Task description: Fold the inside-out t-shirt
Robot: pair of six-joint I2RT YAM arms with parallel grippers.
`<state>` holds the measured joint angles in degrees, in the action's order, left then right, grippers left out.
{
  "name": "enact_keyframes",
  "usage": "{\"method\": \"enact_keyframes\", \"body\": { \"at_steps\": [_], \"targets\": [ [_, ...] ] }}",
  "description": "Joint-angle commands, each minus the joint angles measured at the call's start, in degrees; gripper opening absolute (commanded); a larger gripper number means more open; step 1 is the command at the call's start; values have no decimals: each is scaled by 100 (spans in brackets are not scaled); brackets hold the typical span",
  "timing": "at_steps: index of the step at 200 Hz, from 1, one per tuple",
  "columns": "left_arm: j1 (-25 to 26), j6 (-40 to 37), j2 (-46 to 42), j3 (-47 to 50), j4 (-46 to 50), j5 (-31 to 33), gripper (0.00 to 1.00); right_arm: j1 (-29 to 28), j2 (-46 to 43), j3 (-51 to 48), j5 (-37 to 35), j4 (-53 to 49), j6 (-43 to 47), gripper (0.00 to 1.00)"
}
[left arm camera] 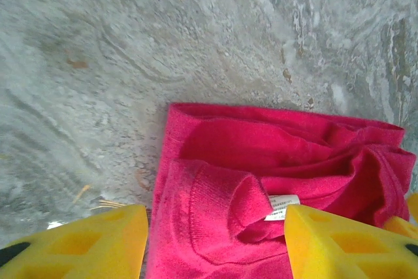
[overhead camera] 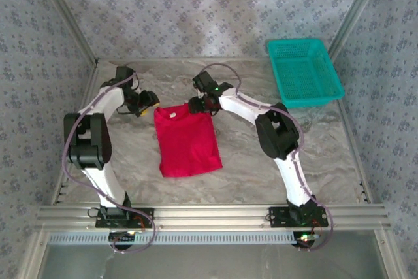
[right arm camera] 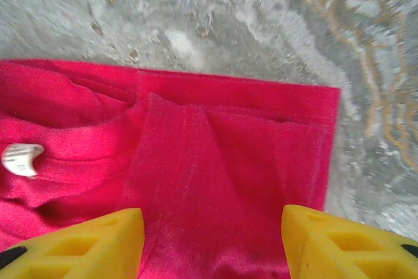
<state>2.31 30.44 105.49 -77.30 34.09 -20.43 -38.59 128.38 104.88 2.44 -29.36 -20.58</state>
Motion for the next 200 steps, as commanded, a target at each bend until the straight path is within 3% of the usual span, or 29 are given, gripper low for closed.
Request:
{"method": "enact_keyframes", "body": {
  "at_steps": [1, 26, 50, 62, 86, 122, 162, 176, 182, 200],
  "targets": [
    [39, 3, 314, 1, -184, -365, 57, 21, 80, 327, 223, -310, 237, 56],
    [49, 192, 547, 44, -543, -599, 49, 43, 148, 366, 295, -289, 189, 34],
    [59, 251, 661, -22, -605, -640, 24, 85, 97, 400, 279, -401, 169, 5],
    [55, 269, 590, -53, -590, -602, 13, 98, -23, 378, 234, -420, 170, 0],
    [73, 314, 321, -133, -509, -459, 0, 123, -375, 324, 153, -448, 156, 0],
    [178, 384, 35, -278, -416, -218, 0, 233, -762, 1, 97, -315, -26, 0],
    [268, 323, 575, -660, -186, -227, 1, 495, -660, -313, 169, -15, -198, 2],
    [263, 336, 729, -692, -151, -200, 8, 580, -422, -156, 373, -4, -201, 13],
    [253, 347, 766, -698, -140, -174, 13, 609, -288, -59, 469, -12, -201, 26],
    [214, 334, 758, -707, -176, -45, 55, 667, 64, 388, 596, -366, -192, 50]
  ]
}}
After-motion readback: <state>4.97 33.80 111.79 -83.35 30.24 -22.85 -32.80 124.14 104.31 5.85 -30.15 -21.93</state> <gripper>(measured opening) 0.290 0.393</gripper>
